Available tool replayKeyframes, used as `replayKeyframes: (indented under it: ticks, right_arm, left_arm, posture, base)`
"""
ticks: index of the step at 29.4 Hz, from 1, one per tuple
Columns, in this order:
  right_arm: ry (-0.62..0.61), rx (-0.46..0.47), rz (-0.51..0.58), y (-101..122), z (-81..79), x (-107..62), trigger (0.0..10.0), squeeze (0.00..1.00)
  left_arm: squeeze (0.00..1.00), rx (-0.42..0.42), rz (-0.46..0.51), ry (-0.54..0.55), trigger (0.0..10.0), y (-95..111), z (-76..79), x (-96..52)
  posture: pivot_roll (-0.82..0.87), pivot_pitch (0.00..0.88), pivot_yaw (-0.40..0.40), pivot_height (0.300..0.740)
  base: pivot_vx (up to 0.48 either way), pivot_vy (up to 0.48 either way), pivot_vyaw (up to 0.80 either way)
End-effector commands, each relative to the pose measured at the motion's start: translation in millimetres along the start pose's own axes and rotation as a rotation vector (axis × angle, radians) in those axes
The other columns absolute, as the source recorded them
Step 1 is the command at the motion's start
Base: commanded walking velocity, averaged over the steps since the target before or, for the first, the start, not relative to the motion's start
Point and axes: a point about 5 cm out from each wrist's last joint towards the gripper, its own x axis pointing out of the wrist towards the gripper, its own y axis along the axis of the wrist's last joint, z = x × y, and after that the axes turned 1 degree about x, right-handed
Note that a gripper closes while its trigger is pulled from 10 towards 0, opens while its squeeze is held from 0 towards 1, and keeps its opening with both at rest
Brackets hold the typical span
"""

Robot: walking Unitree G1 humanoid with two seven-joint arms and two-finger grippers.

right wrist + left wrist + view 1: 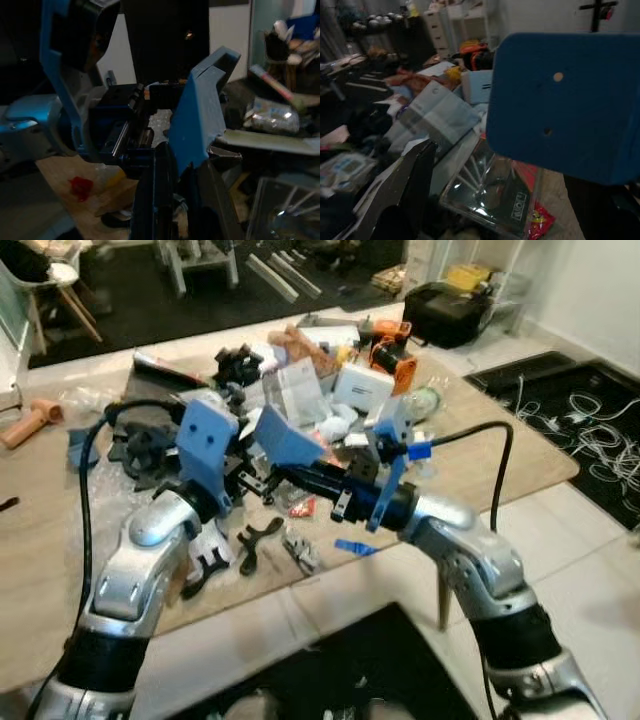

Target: Picking trash to rubbish bin

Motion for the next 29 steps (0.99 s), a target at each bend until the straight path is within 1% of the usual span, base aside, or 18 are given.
replayKeyframes:
  ticks: [1,2,3,4,5,7,8,11,13,16,21,24,29]
  right_arm:
    - [-0.014,0.011,-0.082,-22,-0.5,0.8,10.0,0.00]
    - [-0.022,0.015,-0.071,-22,3.6,2.5,10.0,0.00]
    - [-0.022,0.015,-0.071,-22,3.6,2.5,10.0,0.00]
    - [-0.039,0.008,-0.070,-23,9.7,4.1,10.0,0.00]
    - [-0.039,0.008,-0.070,-23,9.7,4.1,10.0,0.00]
    - [-0.051,-0.003,-0.062,-24,16.6,7.8,10.0,0.00]
    - [-0.051,-0.003,-0.062,-24,16.6,7.8,10.0,0.00]
    - [-0.058,-0.018,-0.057,-24,20.9,10.8,10.0,0.00]
    - [-0.064,-0.019,-0.055,-24,22.9,10.5,10.0,0.00]
    - [-0.064,-0.019,-0.055,-24,22.9,10.5,10.0,0.00]
    - [-0.068,-0.021,-0.048,-23,30.0,12.9,10.0,0.00]
    - [-0.068,-0.021,-0.047,-24,31.2,13.3,10.0,0.00]
    - [-0.069,-0.023,-0.045,-24,35.1,14.8,10.0,0.00]
  left_arm:
    - [0.00,0.010,0.063,0.015,10.0,7,-1.7,4.8]
    - [0.00,0.005,0.062,0.033,10.0,4,-3.4,6.2]
    - [0.00,0.005,0.062,0.033,10.0,4,-3.4,6.2]
    - [0.00,-0.003,0.053,0.063,10.0,-1,-5.5,7.1]
    - [0.00,-0.003,0.053,0.063,10.0,-1,-5.5,7.1]
    - [0.00,-0.010,0.036,0.103,10.0,-11,-6.4,8.7]
    - [0.00,-0.010,0.036,0.103,10.0,-11,-6.4,8.7]
    - [0.00,-0.010,0.012,0.112,10.0,-22,0.3,12.6]
    - [0.00,-0.009,0.013,0.110,10.0,-23,2.4,15.0]
    - [0.00,-0.009,0.013,0.110,10.0,-23,2.4,15.0]
    - [0.00,-0.014,0.016,0.116,10.0,-26,0.1,22.1]
    - [0.00,-0.014,0.016,0.116,10.0,-27,0.0,23.1]
    - [0.00,-0.012,0.010,0.109,10.0,-30,-0.3,27.6]
  posture:
    - [-0.09,0.000,0.050,0.740]
    - [-0.08,0.000,0.038,0.740]
    - [-0.08,0.000,0.038,0.740]
    - [-0.07,0.000,0.026,0.740]
    - [-0.07,0.000,0.026,0.740]
    - [-0.06,0.000,0.015,0.740]
    - [-0.06,0.000,0.015,0.740]
    - [-0.06,0.000,0.010,0.740]
    - [-0.06,0.000,0.003,0.740]
    - [-0.06,0.000,0.003,0.740]
    - [-0.05,0.000,-0.004,0.740]
    - [-0.05,0.000,-0.005,0.740]
    - [-0.05,0.000,-0.003,0.740]
  base:
    - [0.000,0.000,0.00]
    - [0.000,0.000,0.00]
    - [0.000,0.000,0.00]
    - [0.000,0.000,0.00]
    - [0.000,0.000,0.00]
    - [0.000,0.000,0.00]
    - [0.000,0.000,0.00]
    - [0.000,0.000,0.00]
    - [0.000,0.000,0.00]
    - [0.000,0.000,0.00]
    - [0.000,0.000,0.00]
    - [0.000,0.000,0.00]
    - [-0.284,0.000,0.00]
